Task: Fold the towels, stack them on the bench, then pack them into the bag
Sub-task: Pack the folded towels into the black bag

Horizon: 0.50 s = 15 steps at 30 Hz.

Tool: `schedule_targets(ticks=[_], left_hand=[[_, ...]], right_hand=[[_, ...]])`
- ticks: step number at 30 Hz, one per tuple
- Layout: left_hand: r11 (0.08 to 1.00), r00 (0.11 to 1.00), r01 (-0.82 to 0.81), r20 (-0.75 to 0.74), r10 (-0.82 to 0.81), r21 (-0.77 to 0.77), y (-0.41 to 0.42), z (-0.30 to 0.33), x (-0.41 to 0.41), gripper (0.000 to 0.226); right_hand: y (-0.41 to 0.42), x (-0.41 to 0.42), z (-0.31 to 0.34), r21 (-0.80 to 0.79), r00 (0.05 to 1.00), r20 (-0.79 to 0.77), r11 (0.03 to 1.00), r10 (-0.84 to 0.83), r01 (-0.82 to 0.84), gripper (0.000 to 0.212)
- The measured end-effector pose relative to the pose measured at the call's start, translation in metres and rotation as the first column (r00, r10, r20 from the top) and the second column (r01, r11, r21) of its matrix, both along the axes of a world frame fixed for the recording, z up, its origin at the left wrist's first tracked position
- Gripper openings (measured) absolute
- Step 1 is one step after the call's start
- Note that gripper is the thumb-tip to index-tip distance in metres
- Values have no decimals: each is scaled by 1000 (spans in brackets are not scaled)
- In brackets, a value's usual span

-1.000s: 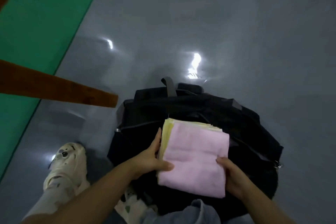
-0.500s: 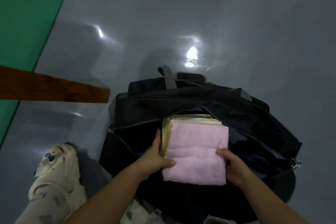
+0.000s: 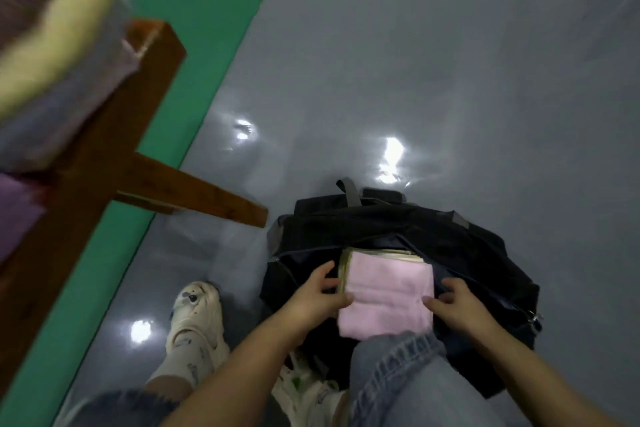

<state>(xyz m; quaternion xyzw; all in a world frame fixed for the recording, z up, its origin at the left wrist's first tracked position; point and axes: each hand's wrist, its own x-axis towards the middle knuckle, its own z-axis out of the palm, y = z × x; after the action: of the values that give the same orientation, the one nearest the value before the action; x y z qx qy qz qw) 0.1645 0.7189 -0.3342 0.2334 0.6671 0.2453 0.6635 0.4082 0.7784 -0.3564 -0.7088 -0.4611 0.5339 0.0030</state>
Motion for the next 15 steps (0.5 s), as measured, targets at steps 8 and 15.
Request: schedule_targets(ticks=[8,15], left_hand=[[940,978,-119,-124,166,320,-83,204,-46,41],[787,877,-319,-151,456,529,-199,299,-93,22]], right_hand=[[-21,-130,214,404,850,-247,847,465,-346,21],[-104,-230,334,132,682,-650,933,336,-334,21]])
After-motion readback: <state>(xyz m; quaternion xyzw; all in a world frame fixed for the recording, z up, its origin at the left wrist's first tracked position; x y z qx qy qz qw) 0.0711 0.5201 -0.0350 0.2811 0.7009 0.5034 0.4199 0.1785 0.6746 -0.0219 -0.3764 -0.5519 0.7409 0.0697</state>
